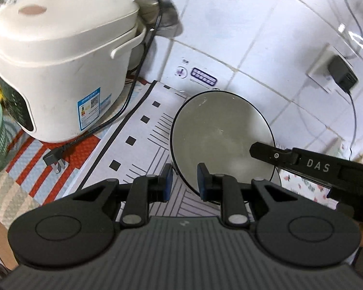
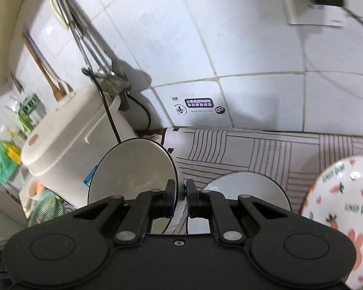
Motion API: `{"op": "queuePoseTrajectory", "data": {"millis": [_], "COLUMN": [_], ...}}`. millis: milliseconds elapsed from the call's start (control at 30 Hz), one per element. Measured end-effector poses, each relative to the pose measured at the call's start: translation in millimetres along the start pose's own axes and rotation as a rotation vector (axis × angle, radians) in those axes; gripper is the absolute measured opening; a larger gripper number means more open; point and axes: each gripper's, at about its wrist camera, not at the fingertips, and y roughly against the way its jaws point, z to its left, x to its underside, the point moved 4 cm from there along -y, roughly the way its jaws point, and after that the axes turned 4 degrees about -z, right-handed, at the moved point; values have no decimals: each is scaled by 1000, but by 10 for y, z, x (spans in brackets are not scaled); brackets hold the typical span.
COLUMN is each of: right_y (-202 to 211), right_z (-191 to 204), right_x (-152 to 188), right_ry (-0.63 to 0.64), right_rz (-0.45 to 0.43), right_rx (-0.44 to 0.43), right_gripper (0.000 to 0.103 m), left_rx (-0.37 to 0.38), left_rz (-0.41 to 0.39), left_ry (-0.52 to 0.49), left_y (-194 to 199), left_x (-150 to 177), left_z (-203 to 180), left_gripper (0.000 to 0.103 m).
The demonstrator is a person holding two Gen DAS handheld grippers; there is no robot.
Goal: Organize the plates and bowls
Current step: 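Lift the bowl with both grippers and carry it over the two stacked bowls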
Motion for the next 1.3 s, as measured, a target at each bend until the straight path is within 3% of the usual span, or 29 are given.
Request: {"op": "queuePoseTrajectory", "data": {"millis": [267, 500, 633, 900, 1167, 1300], "right_y": [416, 573, 629, 404, 270, 243], "right_z": [-182, -406, -525, -777, -797, -781], "right_x": [143, 198, 289, 386, 378, 362], "right_ry": [-74, -69, -65, -68, 48, 106], "right_rz": [-117, -163, -233, -200, -193, -188], "right_rx": [-29, 11, 9, 41, 99, 85], "right_gripper": [13, 13, 13, 13, 12, 13], "left_rx": [5, 17, 2, -40, -108, -113], "left_rz": [-9, 33, 46, 120, 200, 234], "left_ry": [-87, -141, -178, -237, -291, -247], "left_y": [183, 80, -43, -357, -545, -595], "left_x": [77, 166, 193, 226, 242, 236], "left_z": [-361, -619, -705, -873, -977, -947], "left_gripper": [20, 20, 20, 20, 21, 21]}}
